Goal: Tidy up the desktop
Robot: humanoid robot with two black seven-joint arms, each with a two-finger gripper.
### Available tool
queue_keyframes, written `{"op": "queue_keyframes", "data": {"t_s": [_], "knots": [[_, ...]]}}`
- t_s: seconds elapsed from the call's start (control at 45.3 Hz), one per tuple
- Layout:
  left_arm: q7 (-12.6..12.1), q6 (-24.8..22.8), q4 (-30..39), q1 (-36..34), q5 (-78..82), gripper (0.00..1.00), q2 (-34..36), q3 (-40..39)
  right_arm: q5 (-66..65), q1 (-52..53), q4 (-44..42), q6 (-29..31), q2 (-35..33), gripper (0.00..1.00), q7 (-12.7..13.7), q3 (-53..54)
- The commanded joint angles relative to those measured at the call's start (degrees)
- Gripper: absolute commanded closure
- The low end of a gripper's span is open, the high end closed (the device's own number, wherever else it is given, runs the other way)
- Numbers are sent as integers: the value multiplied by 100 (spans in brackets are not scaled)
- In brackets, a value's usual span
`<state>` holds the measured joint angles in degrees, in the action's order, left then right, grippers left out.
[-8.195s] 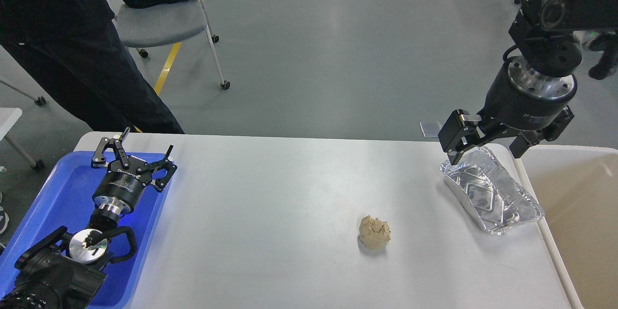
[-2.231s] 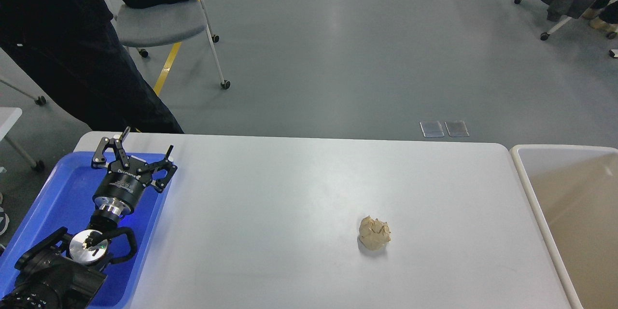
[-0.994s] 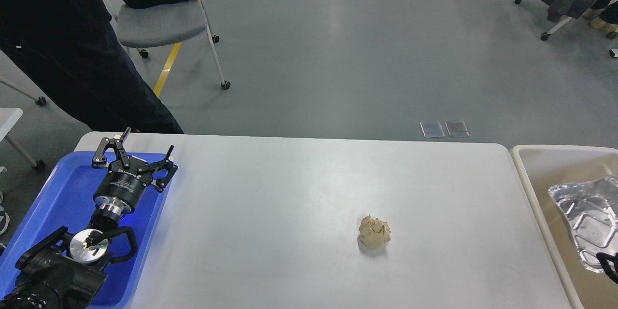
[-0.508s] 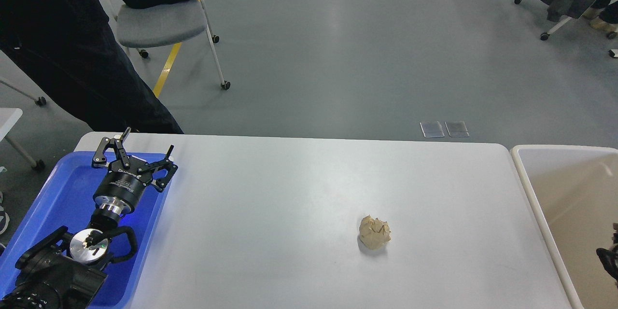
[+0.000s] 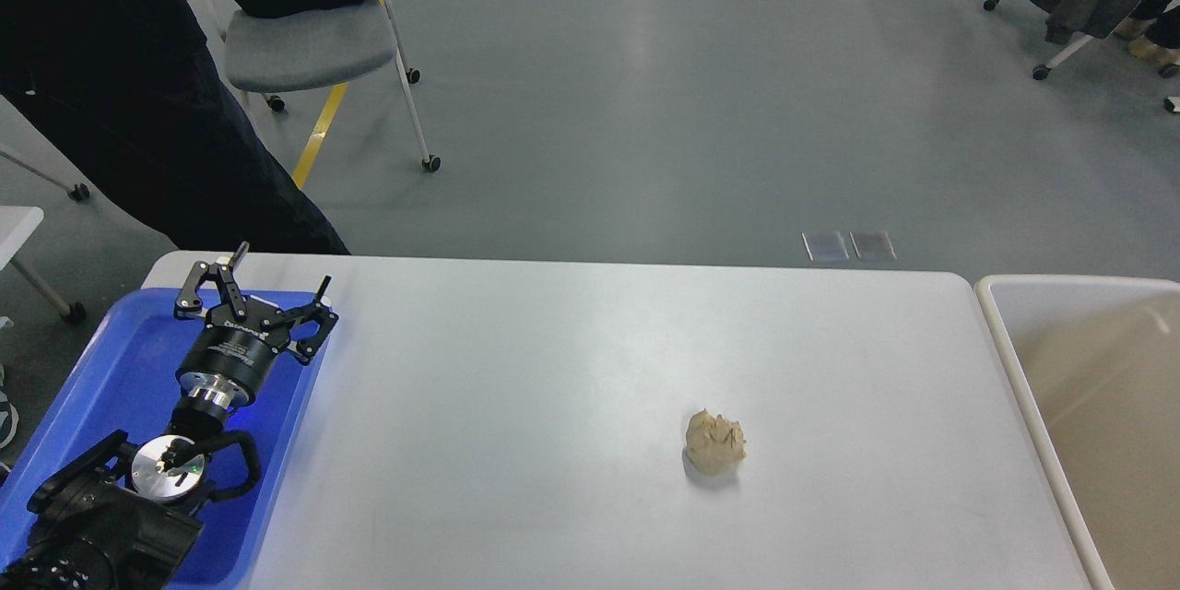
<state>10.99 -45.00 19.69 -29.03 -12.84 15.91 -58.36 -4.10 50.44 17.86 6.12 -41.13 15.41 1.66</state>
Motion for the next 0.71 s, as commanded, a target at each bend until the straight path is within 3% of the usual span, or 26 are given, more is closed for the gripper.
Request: {"op": "queue_keyframes", "data": {"t_s": [0.0, 0.221, 0.464, 0.685], "knots": [[0, 0, 0, -7, 0, 0, 0, 0, -1285, 1081, 1500, 557, -1142, 0, 50, -8], [0, 0, 0, -7, 0, 0, 0, 0, -2209, 1652, 2730, 1014, -1705, 0, 137, 1], [0, 0, 0, -7, 0, 0, 0, 8, -2367, 2663, 4268, 1225, -2365, 0, 585, -218], [0, 0, 0, -7, 9, 0, 0, 8, -2552, 4490, 4796, 1216, -2365, 0, 533, -2185]]}}
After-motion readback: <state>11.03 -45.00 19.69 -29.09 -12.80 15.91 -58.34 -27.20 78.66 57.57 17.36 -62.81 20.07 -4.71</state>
